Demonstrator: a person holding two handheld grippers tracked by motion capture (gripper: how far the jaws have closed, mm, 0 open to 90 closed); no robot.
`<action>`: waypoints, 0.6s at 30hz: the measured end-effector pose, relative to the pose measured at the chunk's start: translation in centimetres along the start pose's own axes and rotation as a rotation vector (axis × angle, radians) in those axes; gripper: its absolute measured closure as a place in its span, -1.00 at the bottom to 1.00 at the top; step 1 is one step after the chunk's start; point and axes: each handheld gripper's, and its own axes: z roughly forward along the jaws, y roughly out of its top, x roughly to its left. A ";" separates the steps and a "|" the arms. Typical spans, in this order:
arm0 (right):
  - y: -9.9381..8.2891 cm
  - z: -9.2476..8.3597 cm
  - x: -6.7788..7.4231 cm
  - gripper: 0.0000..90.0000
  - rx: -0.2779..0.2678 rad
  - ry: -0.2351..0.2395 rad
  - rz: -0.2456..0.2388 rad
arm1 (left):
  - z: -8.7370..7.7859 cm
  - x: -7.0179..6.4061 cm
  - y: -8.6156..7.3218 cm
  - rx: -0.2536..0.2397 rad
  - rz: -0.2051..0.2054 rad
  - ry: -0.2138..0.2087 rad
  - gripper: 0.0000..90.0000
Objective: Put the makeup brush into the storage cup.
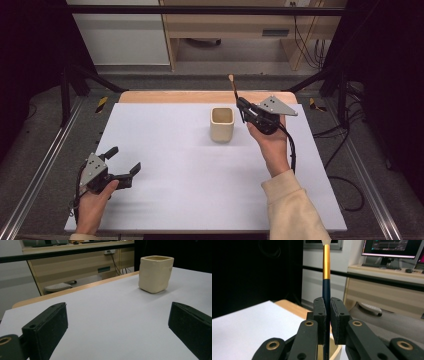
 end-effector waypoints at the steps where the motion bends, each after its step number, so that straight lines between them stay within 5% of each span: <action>1: -0.1 0.0 -0.1 0.86 -0.008 -0.001 0.003 | 0.0 0.0 0.0 0.001 0.000 0.000 -0.96; 9: -0.6 -0.4 -0.2 0.86 -0.018 -0.013 0.019 | -0.1 -0.1 0.0 -0.002 -0.002 0.000 -0.96; 12: -0.6 0.0 0.3 0.86 -0.005 -0.029 -0.024 | 0.0 -0.1 0.0 -0.002 -0.003 0.000 -0.96; 18: -0.3 1.0 0.8 0.86 -0.024 -0.001 -0.008 | -0.2 0.1 0.0 -0.005 -0.005 0.009 -0.96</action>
